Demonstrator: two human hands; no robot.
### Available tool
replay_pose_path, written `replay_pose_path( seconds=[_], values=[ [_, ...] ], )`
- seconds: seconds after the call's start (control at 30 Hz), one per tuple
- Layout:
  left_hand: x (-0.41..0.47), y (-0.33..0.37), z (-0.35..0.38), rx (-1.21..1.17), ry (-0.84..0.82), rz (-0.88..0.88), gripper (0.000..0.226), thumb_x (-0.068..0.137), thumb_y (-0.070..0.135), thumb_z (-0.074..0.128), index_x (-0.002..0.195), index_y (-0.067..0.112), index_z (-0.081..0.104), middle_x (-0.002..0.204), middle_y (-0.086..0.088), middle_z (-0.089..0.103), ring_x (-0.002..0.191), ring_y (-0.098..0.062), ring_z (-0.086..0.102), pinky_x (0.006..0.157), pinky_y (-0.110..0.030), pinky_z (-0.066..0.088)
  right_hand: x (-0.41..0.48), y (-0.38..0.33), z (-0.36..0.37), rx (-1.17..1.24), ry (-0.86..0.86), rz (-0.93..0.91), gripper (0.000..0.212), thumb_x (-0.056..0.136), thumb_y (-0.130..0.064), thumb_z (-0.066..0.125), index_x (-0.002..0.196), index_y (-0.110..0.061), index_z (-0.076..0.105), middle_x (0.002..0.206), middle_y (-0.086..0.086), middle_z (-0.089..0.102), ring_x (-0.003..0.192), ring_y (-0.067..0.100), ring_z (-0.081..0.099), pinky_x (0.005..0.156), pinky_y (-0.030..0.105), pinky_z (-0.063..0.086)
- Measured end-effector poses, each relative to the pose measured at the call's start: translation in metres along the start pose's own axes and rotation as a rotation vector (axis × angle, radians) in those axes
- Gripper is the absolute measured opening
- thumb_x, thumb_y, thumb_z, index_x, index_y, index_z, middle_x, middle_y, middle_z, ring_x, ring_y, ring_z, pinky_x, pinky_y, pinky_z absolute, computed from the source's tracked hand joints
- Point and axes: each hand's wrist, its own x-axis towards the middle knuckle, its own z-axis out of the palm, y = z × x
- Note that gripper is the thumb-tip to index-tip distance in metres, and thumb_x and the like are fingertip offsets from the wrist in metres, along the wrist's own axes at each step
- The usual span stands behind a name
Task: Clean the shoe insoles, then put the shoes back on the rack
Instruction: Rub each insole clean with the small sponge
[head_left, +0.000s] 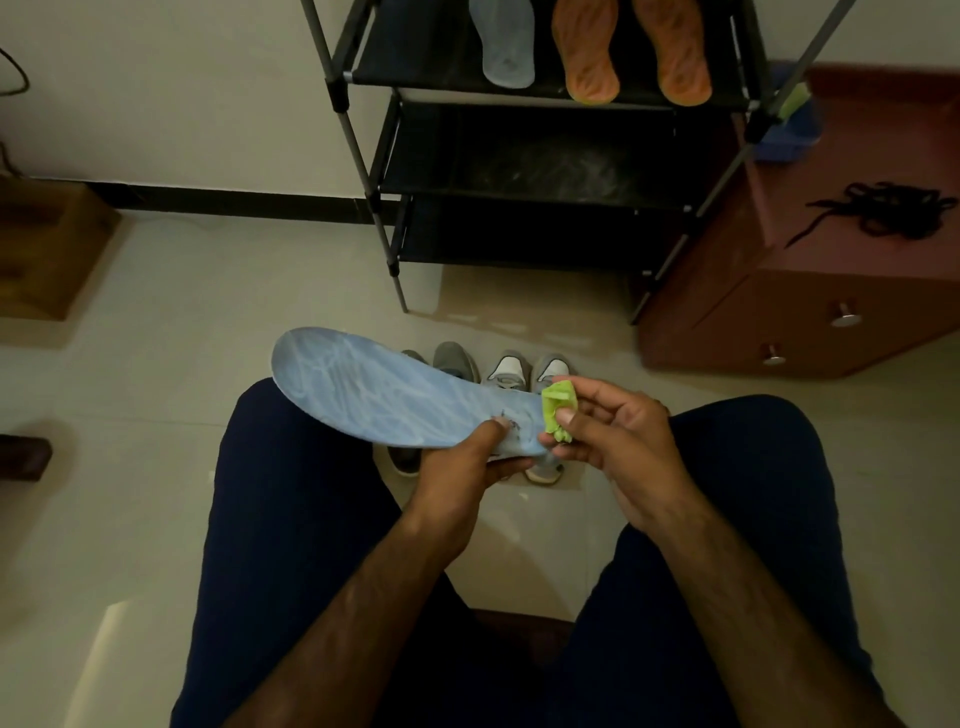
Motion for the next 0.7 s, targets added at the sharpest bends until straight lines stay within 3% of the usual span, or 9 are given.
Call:
replay_pose_path(
  seconds=[0.3,0.53,0.7],
  values=[
    [-0.0002,0.0007,0.0006,0.024,0.005,-0.008,0.033,0.097,0.003,0.064,0.130,0.000,0.059,0.121,-0.018,0.070,0.097,-0.025,0.076,0.071,-0.033,0.061,0.0010,-0.0010,-0.0010,0.131,0.013,0.045,0.027,0.091,0.016,0.056,0.089,-0.003,0.075,0.096,0.019,0.076,0.079,0.035,0.077,0.062,0.028,0.062],
    [0.0033,0.0023,0.0000,0.026,0.048,-0.003,0.032,0.096,0.002,0.066,0.127,-0.004,0.062,0.117,-0.018,0.073,0.098,-0.030,0.076,0.074,-0.037,0.064,0.0021,-0.0013,-0.0053,0.175,-0.054,0.009,0.040,0.084,0.027,0.050,0.108,0.003,0.070,0.096,0.023,0.076,0.096,0.035,0.076,0.077,0.028,0.063],
    [0.0036,0.0054,-0.0036,0.038,0.036,-0.002,0.029,0.096,0.004,0.065,0.125,-0.001,0.063,0.117,-0.018,0.074,0.101,-0.033,0.075,0.080,-0.041,0.064,0.0019,-0.0021,-0.0048,0.089,0.014,-0.074,0.027,0.089,0.016,0.063,0.105,-0.001,0.074,0.100,0.018,0.078,0.096,0.028,0.077,0.077,0.027,0.062]
  ],
)
